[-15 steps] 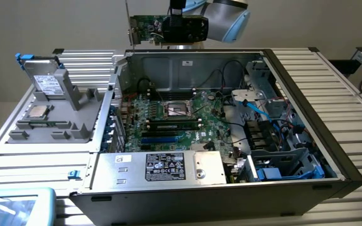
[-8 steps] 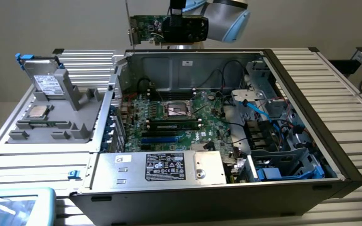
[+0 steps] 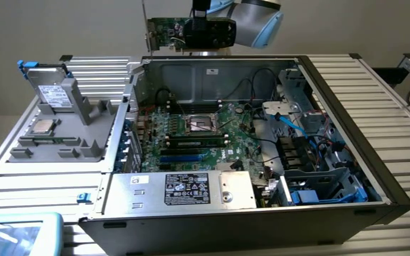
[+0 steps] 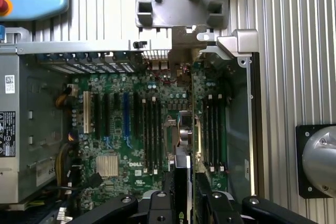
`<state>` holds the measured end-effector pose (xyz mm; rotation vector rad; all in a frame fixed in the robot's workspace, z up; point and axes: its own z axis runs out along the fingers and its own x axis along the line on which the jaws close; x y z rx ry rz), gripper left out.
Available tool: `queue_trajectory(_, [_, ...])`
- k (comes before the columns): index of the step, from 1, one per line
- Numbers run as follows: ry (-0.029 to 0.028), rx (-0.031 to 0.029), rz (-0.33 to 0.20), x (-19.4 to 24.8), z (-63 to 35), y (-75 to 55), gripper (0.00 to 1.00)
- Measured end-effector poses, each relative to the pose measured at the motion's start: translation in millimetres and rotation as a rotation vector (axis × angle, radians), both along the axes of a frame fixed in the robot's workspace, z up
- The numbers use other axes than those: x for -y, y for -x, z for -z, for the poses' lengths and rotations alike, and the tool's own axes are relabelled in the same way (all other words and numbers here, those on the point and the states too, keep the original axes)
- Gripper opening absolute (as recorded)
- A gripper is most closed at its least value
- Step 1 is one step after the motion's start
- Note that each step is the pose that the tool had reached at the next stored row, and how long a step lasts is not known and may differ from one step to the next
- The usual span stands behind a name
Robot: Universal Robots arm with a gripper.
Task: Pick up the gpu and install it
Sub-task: 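Insert the gpu into the slot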
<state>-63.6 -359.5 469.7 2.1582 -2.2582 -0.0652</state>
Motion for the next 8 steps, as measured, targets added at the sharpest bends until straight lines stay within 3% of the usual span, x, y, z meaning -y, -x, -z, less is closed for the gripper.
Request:
queue_trajectory(4, [0.001,-0.0002,0.0,3.4,1.8,0.0,0.28])
queue_trajectory(8, [0.0008,0.0,0.0,15.7,6.2,0.0,0.28])
